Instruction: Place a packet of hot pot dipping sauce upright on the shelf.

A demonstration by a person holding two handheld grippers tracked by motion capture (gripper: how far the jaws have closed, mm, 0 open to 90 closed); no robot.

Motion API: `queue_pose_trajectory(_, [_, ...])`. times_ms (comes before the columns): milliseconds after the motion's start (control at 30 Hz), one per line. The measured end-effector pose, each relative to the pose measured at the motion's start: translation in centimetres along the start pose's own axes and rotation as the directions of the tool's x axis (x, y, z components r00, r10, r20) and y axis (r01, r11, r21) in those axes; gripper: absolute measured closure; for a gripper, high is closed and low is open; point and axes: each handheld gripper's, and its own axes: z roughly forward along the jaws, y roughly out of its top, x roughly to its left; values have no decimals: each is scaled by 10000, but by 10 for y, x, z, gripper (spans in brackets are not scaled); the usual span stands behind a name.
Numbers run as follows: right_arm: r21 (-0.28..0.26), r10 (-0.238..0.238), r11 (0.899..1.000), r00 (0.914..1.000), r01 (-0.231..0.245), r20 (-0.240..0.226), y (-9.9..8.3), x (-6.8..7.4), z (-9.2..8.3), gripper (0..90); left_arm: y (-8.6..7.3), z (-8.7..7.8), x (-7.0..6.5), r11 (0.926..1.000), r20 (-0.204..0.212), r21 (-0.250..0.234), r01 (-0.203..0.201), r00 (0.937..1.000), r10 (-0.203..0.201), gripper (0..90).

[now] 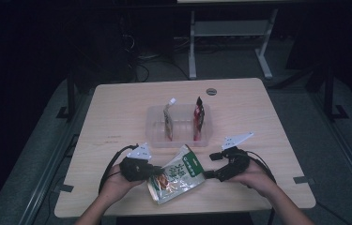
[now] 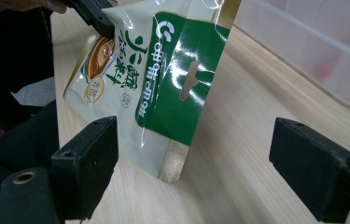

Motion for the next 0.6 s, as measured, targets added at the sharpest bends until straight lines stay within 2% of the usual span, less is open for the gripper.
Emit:
queue_pose_trajectory(100, [-28, -14, 10000, 9994, 13, -354, 4, -2, 3, 146, 2, -4, -2, 9996, 65, -259, -73, 10000, 75, 899])
queue_pose_trajectory(333, [-242, -291, 9993, 9945, 268, -1009, 19, 1, 16, 145, 7, -7, -7, 9984, 145, -463, -336, 9993, 343, 899])
queue_pose_trajectory(367, [-179, -407, 9991, 9929, 389, -1117, 24, 3, 21, 159, 8, -8, -7, 9980, 154, -487, -402, 9990, 410, 899])
queue_pose_trajectory(533, [-202, -420, 9990, 9884, 394, -1463, 31, 1, 29, 212, 9, -11, -8, 9965, 93, -699, -455, 9989, 463, 899])
queue_pose_trajectory(600, [-325, -402, 9989, 9834, 350, -1767, 33, -1, 33, 274, 9, -11, -7, 9961, 91, -735, -481, 9988, 489, 899])
